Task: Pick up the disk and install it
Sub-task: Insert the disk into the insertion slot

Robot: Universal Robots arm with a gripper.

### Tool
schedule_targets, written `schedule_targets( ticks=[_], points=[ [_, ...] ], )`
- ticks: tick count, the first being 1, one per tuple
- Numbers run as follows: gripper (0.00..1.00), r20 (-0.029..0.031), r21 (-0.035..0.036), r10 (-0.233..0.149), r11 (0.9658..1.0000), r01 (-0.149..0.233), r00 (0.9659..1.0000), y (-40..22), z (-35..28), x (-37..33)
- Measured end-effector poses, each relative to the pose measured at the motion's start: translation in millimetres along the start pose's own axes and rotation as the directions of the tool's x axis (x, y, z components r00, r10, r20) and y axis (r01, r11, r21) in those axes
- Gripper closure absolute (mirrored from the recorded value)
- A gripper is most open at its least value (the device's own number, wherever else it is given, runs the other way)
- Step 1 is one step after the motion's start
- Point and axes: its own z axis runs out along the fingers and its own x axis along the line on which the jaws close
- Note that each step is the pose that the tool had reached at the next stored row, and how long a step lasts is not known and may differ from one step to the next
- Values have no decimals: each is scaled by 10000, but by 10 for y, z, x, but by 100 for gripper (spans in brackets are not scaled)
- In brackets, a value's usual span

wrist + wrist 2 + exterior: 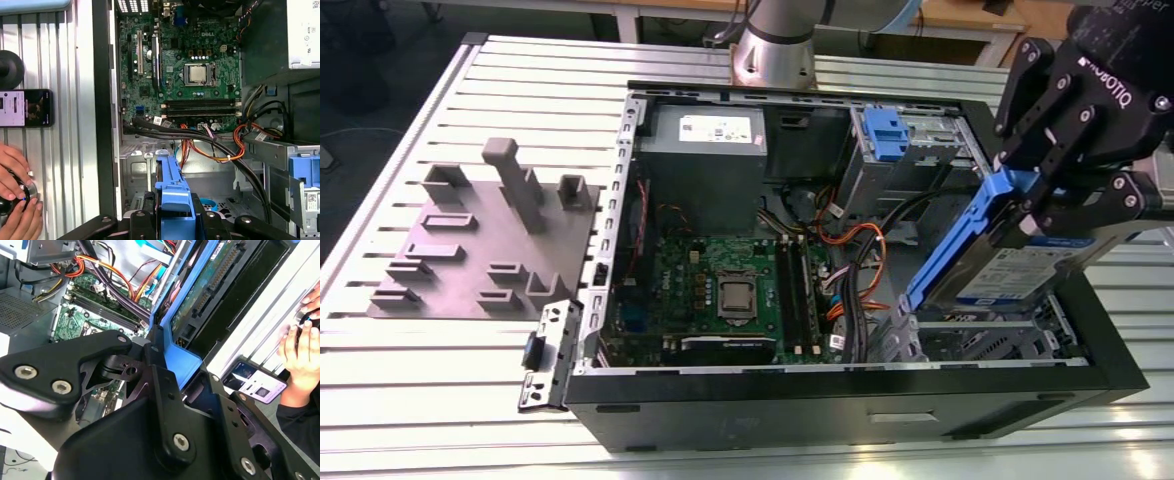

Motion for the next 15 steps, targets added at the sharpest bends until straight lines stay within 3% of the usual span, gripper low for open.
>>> schedule_targets(
  ticks=[15],
  points=[
    [64,2,0,-1,10000,1,10000,-3,85,31]
  ],
)
